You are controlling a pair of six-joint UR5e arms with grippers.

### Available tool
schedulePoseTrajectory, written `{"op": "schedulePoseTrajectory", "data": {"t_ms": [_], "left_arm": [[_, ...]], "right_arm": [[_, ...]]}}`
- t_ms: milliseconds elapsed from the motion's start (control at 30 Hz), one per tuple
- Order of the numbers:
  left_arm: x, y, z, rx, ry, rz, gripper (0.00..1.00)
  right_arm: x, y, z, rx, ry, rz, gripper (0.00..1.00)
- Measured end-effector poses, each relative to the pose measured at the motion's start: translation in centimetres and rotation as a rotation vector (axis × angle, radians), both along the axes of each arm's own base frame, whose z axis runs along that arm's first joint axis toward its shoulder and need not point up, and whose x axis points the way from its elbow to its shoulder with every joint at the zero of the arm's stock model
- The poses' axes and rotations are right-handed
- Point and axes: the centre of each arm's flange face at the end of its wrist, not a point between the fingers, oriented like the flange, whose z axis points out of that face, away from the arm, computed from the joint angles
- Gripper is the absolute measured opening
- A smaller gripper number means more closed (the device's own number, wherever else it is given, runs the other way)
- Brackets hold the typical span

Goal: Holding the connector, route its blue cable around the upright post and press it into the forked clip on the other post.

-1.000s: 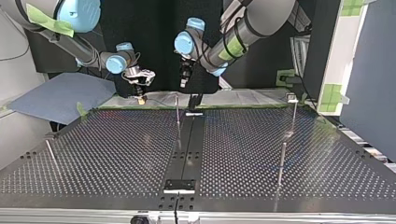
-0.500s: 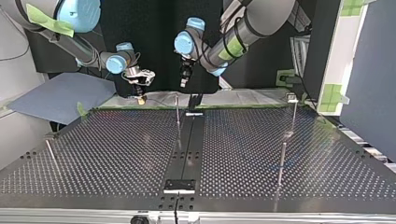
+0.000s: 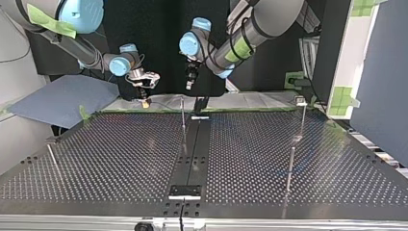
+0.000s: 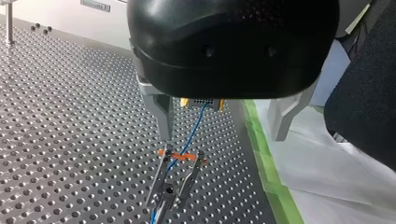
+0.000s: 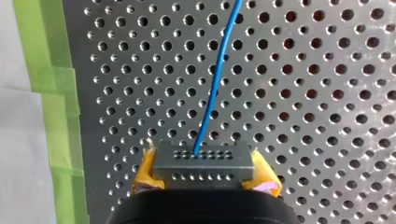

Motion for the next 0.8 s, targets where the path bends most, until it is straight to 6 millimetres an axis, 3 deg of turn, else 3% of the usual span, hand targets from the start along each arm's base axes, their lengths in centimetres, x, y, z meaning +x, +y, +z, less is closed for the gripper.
{"op": "schedulePoseTrajectory", "data": {"t_ms": [333, 800], "left_arm": [[-0.3, 0.1, -0.1, 0.014, 0.012, -0.002, 1.00], [-2.4, -0.1, -0.4, 0.098, 0.060, -0.009, 1.00]], "right_arm": [[0.0, 0.1, -0.1, 0.003, 0.008, 0.000, 0.00], [-0.1, 0.5, 0.4, 0.003, 0.110, -0.008, 0.00]]}}
